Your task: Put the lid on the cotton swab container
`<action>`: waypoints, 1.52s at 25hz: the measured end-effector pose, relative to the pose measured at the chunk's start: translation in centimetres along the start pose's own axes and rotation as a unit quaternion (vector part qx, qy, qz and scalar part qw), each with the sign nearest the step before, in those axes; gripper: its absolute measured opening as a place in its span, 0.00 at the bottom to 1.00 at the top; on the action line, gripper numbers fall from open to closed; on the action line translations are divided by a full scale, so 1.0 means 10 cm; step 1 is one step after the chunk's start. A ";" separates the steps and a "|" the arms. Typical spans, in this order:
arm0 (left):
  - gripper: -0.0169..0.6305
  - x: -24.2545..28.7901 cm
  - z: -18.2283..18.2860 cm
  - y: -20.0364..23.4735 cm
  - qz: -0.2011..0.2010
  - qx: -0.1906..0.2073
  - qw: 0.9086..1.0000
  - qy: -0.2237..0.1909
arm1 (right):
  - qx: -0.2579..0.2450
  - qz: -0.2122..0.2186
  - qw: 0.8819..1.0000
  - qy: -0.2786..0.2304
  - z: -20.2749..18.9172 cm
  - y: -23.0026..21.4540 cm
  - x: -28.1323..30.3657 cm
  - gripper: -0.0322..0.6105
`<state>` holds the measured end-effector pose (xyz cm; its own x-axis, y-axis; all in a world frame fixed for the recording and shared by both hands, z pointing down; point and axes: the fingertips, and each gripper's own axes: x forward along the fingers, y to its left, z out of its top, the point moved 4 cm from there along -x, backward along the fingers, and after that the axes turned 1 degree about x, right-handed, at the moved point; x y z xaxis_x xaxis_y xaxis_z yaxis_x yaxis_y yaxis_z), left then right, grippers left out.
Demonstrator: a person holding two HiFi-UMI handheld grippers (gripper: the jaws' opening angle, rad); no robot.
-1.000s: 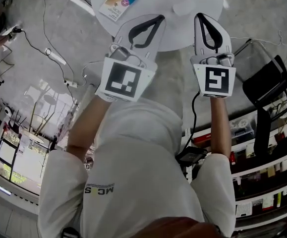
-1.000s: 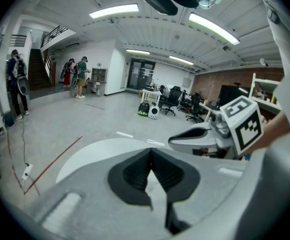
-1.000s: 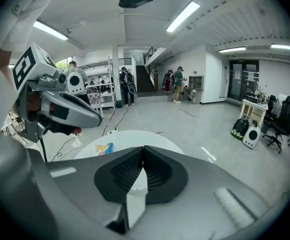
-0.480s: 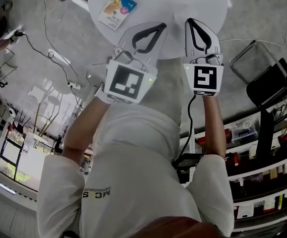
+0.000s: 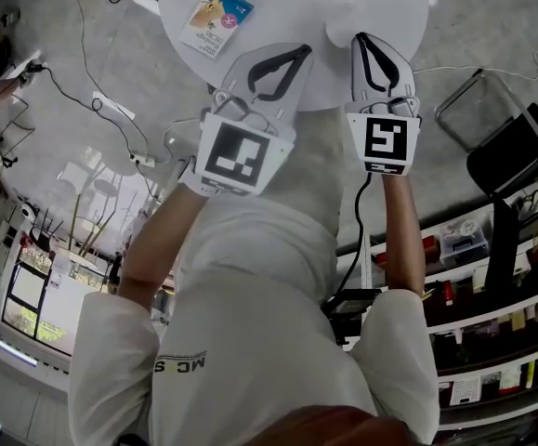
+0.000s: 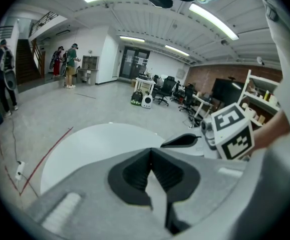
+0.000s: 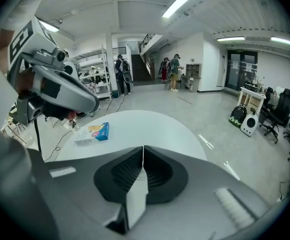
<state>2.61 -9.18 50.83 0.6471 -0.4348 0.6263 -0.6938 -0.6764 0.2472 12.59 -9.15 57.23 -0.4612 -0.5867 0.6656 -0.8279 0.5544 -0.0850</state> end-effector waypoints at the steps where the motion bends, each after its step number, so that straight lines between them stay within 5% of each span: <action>1: 0.03 0.01 -0.02 0.00 -0.002 -0.001 1.000 0.001 | 0.001 -0.001 1.000 0.001 -0.02 0.00 0.02 0.04; 21: 0.03 -0.04 0.05 -0.17 0.000 0.013 1.000 -0.004 | 0.013 -0.013 1.000 -0.006 -0.02 -0.02 -0.11 0.06; 38: 0.03 -0.68 0.68 -0.48 0.005 0.055 0.997 -0.053 | 0.008 -0.025 0.998 -0.052 0.63 0.16 -1.09 0.03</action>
<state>3.65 -7.06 40.34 0.6738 -0.4989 0.5450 -0.6656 -0.7301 0.1546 14.26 -5.63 45.15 -0.4499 -0.6717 0.5886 -0.8549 0.5146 -0.0661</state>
